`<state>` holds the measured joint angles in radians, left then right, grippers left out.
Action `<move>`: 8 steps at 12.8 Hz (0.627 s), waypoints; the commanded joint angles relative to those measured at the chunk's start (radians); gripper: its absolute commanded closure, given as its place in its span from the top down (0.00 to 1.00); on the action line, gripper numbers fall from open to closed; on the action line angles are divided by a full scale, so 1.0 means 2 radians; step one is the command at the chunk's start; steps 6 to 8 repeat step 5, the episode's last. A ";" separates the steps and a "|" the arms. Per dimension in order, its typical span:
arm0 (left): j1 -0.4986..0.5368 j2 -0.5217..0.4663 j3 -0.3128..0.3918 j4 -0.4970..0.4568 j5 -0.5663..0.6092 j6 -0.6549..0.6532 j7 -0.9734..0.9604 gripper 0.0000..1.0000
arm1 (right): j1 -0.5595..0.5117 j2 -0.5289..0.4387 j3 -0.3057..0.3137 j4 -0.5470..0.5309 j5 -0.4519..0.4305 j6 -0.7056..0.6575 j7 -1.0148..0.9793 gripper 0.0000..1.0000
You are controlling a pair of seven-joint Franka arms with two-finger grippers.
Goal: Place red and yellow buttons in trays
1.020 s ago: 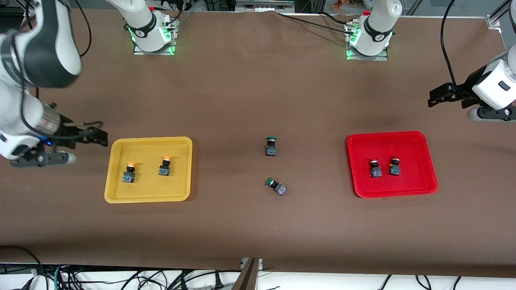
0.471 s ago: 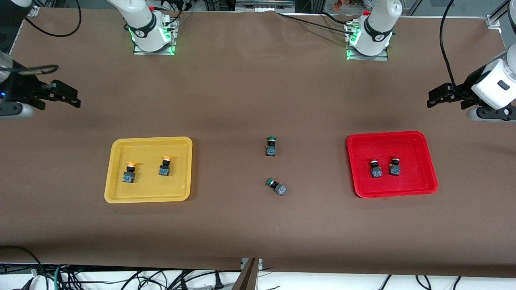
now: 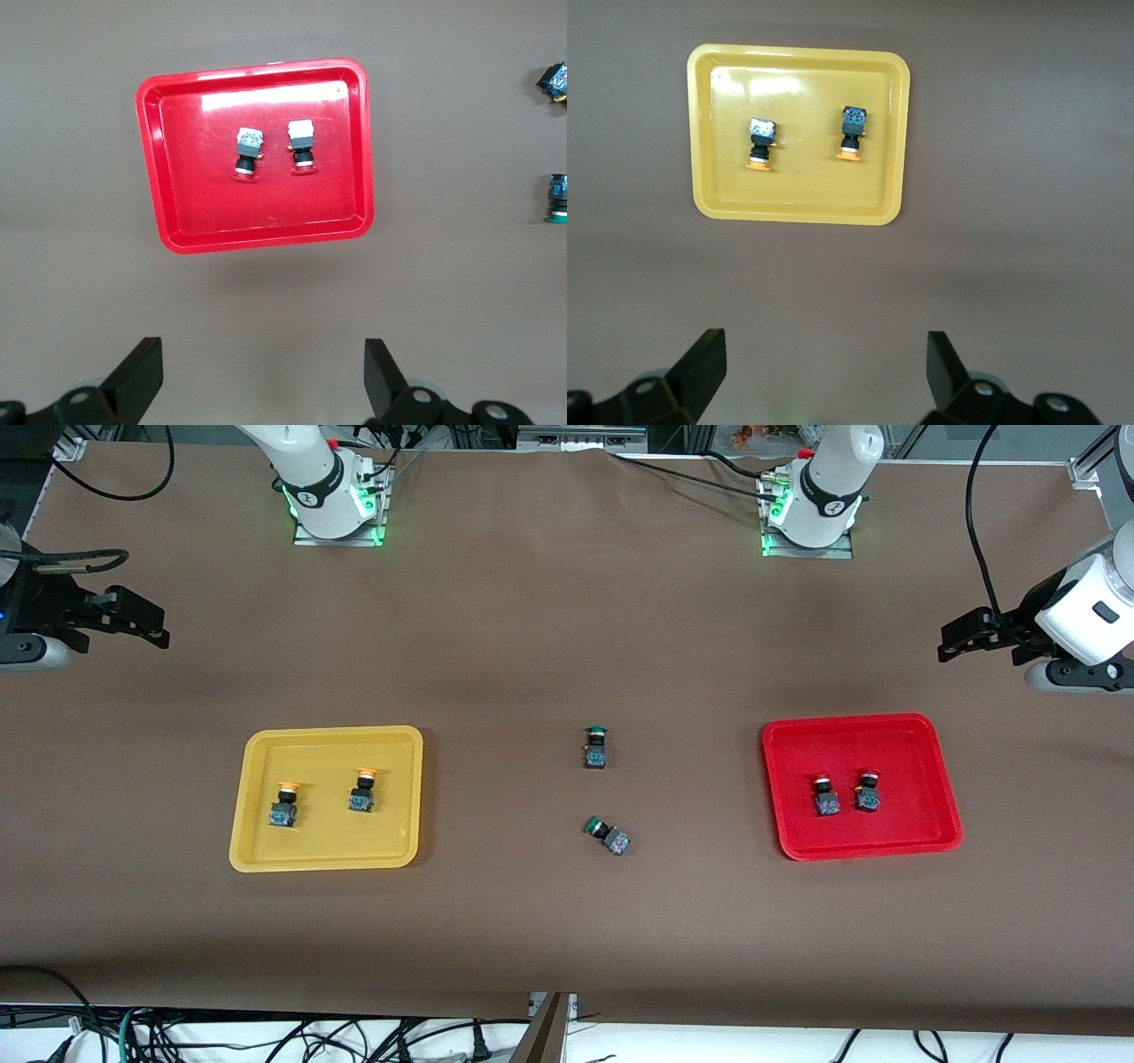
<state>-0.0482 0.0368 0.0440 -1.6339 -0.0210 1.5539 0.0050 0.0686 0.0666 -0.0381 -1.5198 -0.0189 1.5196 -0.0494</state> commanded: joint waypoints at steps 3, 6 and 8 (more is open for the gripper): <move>0.002 -0.011 -0.001 -0.011 -0.005 0.008 0.000 1.00 | -0.007 0.008 0.004 0.011 -0.008 -0.005 -0.008 1.00; 0.003 -0.011 -0.001 -0.011 -0.005 0.007 0.003 1.00 | -0.006 0.009 0.004 0.011 -0.007 -0.005 -0.008 1.00; 0.003 -0.011 -0.001 -0.011 -0.005 0.007 0.003 1.00 | -0.006 0.009 0.004 0.011 -0.007 -0.005 -0.008 1.00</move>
